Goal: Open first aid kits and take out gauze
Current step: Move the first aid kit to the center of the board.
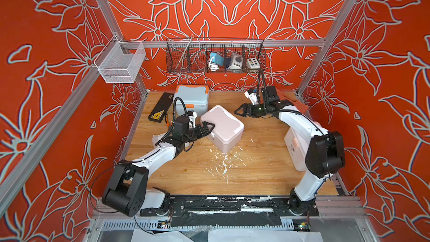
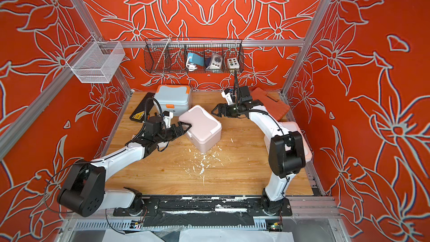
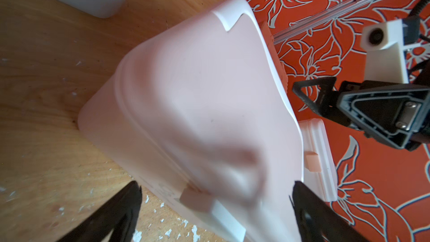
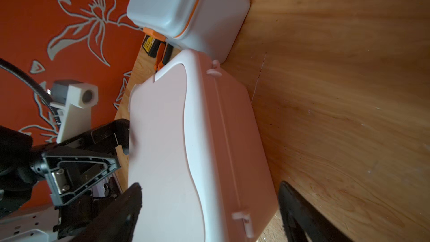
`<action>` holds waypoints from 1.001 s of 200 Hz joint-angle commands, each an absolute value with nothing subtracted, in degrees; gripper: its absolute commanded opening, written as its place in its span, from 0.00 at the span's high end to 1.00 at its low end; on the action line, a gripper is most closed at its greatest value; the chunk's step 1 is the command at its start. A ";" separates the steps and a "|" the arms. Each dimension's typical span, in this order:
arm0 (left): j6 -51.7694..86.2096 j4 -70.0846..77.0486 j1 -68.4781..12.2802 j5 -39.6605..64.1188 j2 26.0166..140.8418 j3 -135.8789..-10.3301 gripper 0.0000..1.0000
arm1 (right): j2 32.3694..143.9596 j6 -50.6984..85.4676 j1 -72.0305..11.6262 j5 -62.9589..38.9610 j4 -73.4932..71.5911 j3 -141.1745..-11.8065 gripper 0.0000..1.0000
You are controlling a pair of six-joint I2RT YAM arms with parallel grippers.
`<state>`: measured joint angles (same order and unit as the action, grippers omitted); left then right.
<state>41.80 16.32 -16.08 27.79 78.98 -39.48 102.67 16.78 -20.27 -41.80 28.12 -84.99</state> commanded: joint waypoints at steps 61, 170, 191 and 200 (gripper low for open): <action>41.93 17.77 -20.84 37.97 79.82 -40.36 0.05 | 92.03 15.08 -28.55 -39.29 33.56 -70.99 0.18; 45.38 21.76 -27.90 36.46 69.21 -29.08 0.02 | 70.38 23.78 -29.79 -16.42 42.24 -58.05 0.02; 47.60 23.22 -24.66 37.76 66.93 -25.88 0.02 | 68.65 23.78 -29.78 -12.15 45.81 -61.48 0.02; 48.84 24.21 -23.94 37.75 65.37 -24.27 0.02 | 67.98 24.03 -29.79 -12.03 46.28 -62.61 0.02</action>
